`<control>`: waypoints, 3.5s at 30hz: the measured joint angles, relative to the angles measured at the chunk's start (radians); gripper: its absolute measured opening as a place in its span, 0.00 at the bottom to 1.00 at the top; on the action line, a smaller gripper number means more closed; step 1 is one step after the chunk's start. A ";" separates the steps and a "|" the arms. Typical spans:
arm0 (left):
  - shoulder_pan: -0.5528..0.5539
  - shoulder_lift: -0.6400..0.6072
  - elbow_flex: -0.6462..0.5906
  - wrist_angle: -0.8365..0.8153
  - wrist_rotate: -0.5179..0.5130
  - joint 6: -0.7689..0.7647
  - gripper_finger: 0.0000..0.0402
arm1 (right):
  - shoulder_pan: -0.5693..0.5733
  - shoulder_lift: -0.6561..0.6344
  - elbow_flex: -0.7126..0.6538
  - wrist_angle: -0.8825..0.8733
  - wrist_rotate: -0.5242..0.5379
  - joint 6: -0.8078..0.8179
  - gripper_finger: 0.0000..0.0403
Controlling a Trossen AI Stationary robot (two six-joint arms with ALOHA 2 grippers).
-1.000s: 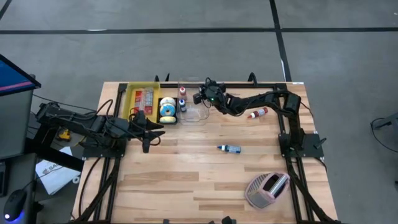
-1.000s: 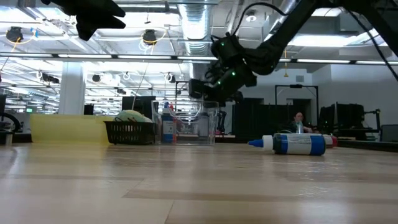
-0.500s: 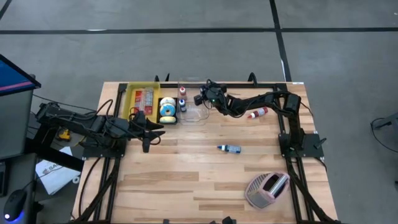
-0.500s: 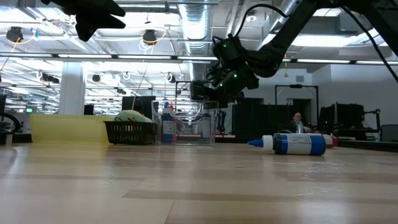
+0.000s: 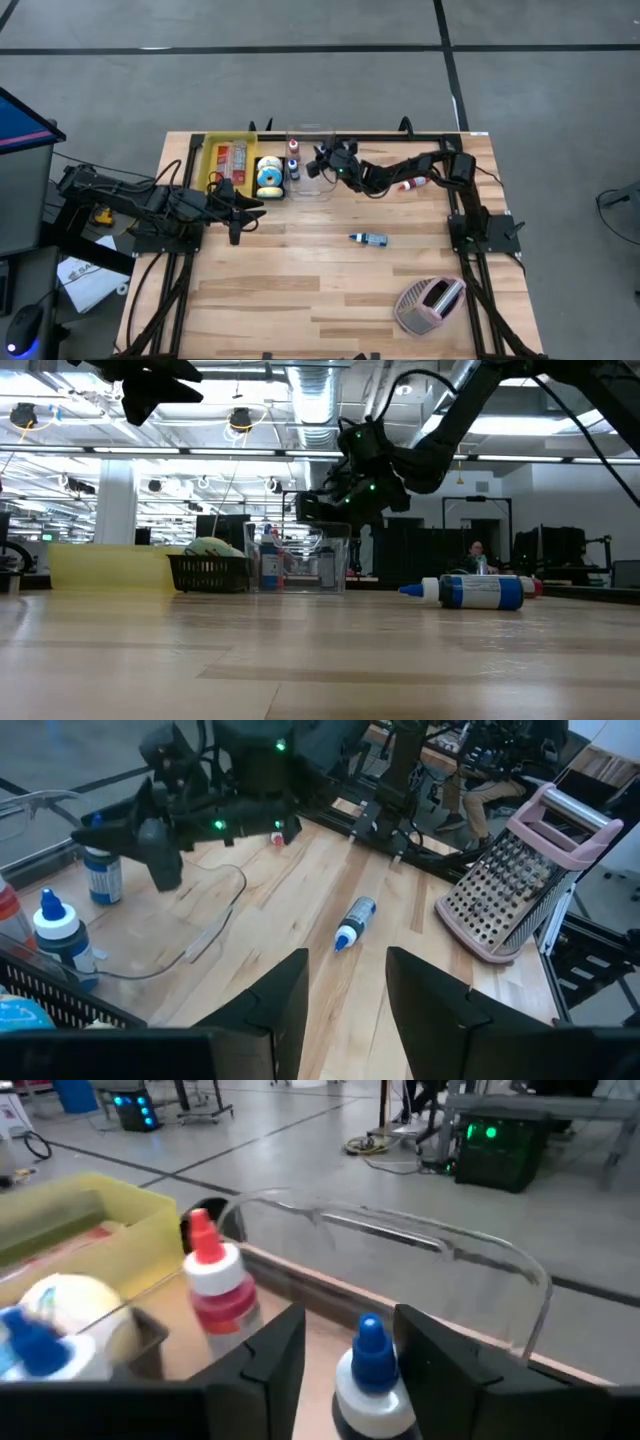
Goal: Pick & Place Food Item
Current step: Put the bottom blue food coloring bottle into the transparent bin, then put the red food coloring bottle into the transparent bin
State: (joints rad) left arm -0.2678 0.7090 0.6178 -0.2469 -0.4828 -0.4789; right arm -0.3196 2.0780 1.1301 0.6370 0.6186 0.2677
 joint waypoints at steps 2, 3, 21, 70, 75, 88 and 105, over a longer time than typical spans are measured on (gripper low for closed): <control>0.000 0.000 0.000 0.002 0.000 0.002 0.33 | 0.006 -0.011 -0.001 0.003 0.007 -0.018 0.37; 0.000 0.000 0.000 0.002 0.000 0.004 0.33 | 0.005 -0.023 -0.001 -0.002 0.008 -0.028 0.37; 0.000 0.000 0.000 0.021 0.020 0.073 0.33 | 0.043 -0.414 0.000 -0.525 0.095 0.004 0.35; 0.000 0.040 0.000 0.357 -0.037 0.153 0.33 | -0.240 -0.287 0.053 -1.781 -0.451 -0.765 0.32; -0.001 0.040 0.000 0.361 -0.037 0.157 0.33 | -0.215 -0.288 -0.010 -1.780 -0.459 -0.795 0.33; 0.000 0.040 0.000 0.362 -0.037 0.152 0.33 | -0.200 -0.288 -0.070 -1.622 -0.378 -0.848 0.33; -0.001 0.040 0.000 0.426 -0.037 0.149 0.33 | -0.299 -0.288 -0.071 -1.527 -0.381 -0.846 0.05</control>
State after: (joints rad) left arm -0.2684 0.7486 0.6182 0.1790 -0.5194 -0.3302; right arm -0.6182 1.7901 1.0588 -0.8896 0.2374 -0.5779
